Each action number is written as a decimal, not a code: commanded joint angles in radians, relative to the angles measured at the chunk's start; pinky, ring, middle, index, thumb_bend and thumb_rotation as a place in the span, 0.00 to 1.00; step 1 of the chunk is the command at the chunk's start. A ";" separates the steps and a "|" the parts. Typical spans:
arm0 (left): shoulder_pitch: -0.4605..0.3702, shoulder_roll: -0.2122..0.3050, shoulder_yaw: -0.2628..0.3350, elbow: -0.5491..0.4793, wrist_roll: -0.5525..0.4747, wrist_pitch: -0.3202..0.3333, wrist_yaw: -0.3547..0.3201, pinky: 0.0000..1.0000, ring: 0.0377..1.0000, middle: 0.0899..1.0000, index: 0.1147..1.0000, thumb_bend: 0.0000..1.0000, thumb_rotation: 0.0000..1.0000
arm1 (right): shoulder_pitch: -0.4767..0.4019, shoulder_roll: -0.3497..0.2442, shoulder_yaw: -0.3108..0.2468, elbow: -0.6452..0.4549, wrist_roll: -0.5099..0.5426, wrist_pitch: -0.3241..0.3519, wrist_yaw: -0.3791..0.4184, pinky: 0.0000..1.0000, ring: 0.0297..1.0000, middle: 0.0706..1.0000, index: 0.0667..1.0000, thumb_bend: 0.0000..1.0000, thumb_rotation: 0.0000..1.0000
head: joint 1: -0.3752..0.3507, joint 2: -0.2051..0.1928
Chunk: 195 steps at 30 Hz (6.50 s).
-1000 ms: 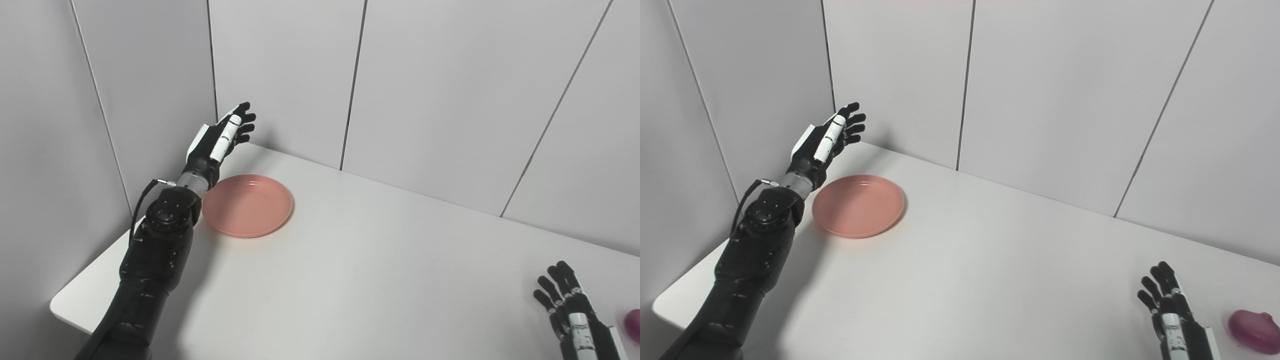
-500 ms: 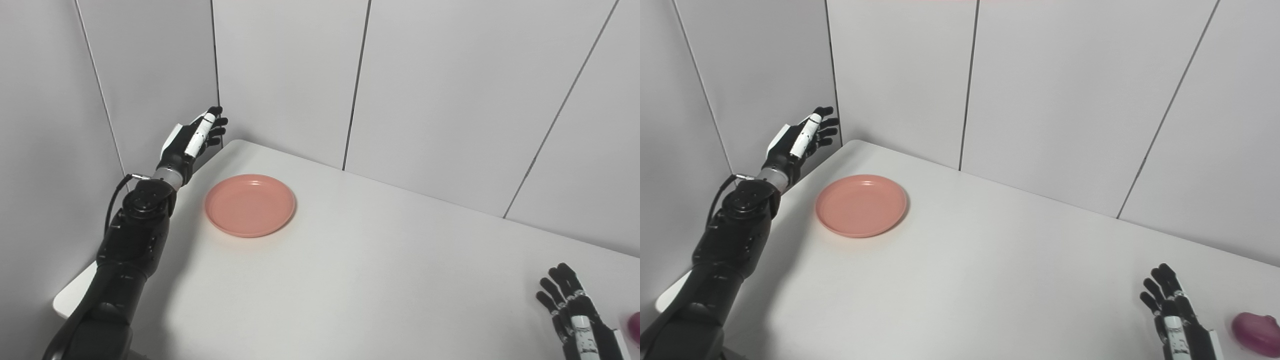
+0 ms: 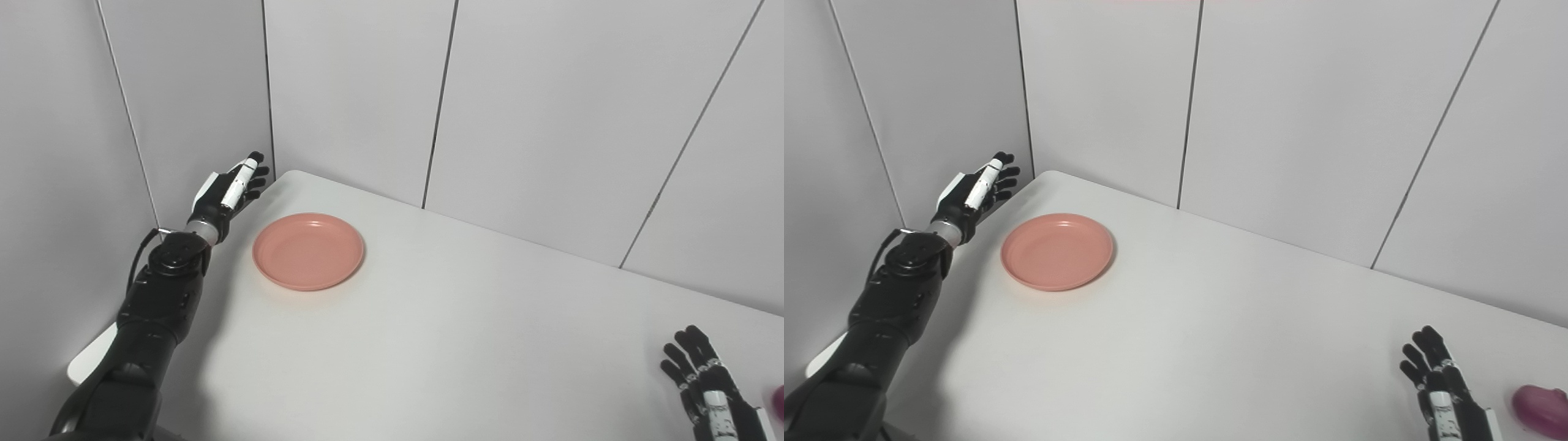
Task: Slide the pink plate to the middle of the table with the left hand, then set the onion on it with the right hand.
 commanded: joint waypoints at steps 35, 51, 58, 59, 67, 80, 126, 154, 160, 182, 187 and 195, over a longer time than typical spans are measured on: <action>0.015 -0.064 -0.054 0.057 -0.012 -0.128 -0.041 0.88 0.88 0.88 0.88 0.51 1.00 | 0.061 0.006 -0.003 -0.063 0.008 0.031 -0.015 0.89 0.91 0.92 0.93 0.68 0.76 | 0.003 0.033; 0.060 -0.103 -0.073 -0.048 -0.028 -0.068 -0.050 0.92 0.91 0.90 0.90 0.52 1.00 | 0.059 0.009 0.001 -0.074 0.002 0.039 -0.025 0.88 0.91 0.92 0.93 0.67 0.77 | -0.009 0.037; 0.065 -0.139 -0.078 -0.102 -0.045 -0.020 -0.044 0.90 0.90 0.90 0.90 0.48 1.00 | 0.054 0.020 0.003 -0.075 -0.014 0.043 -0.041 0.89 0.91 0.93 0.93 0.66 0.77 | -0.012 0.036; 0.066 -0.144 -0.080 -0.107 -0.044 -0.017 -0.044 0.90 0.90 0.90 0.90 0.48 1.00 | 0.054 0.020 0.005 -0.078 -0.016 0.046 -0.043 0.89 0.91 0.92 0.93 0.67 0.77 | -0.012 0.036; 0.055 -0.177 -0.121 -0.077 -0.028 -0.050 -0.062 0.89 0.89 0.89 0.88 0.52 1.00 | 0.049 0.035 0.007 -0.084 -0.022 0.051 -0.055 0.91 0.93 0.94 0.95 0.68 0.78 | -0.026 0.042; 0.048 -0.253 -0.177 -0.078 -0.032 -0.061 -0.072 0.88 0.88 0.87 0.86 0.55 1.00 | 0.039 0.046 0.003 -0.086 -0.028 0.067 -0.071 0.97 0.95 0.95 0.95 0.68 0.78 | -0.044 0.051; 0.173 -0.405 -0.250 -0.353 -0.045 0.083 -0.049 0.97 0.95 0.95 0.95 0.52 1.00 | 0.019 0.200 0.088 -0.146 -0.198 0.118 -0.189 1.00 0.99 0.98 0.97 0.70 0.78 | -0.636 0.138; 0.257 -0.510 -0.305 -0.439 0.005 0.038 -0.005 1.00 0.98 0.98 0.98 0.53 1.00 | 0.024 0.253 0.109 -0.139 -0.310 0.194 -0.287 1.00 0.96 0.92 0.90 0.83 0.84 | -0.728 0.099; 0.268 -0.520 -0.313 -0.441 0.025 0.023 0.020 1.00 0.98 0.97 0.97 0.54 1.00 | 0.026 0.232 0.100 -0.144 -0.237 0.161 -0.244 1.00 0.96 0.93 0.93 0.78 0.79 | -0.677 0.105; 0.280 -0.559 -0.335 -0.499 0.056 0.062 0.047 0.99 0.96 0.97 0.97 0.56 1.00 | 0.024 0.160 0.082 -0.127 -0.165 0.101 -0.189 0.99 0.98 0.97 0.96 0.72 0.76 | -0.539 0.125; 0.282 -0.567 -0.330 -0.510 0.041 0.074 0.043 0.97 0.96 0.96 0.97 0.57 1.00 | 0.026 0.151 0.077 -0.128 -0.159 0.109 -0.184 0.99 0.98 0.97 0.96 0.73 0.76 | -0.513 0.132; 0.281 -0.576 -0.348 -0.532 0.066 0.095 0.052 0.97 0.96 0.97 0.96 0.57 1.00 | 0.031 0.130 0.072 -0.138 -0.148 0.109 -0.173 1.00 0.99 0.97 0.96 0.71 0.78 | -0.467 0.144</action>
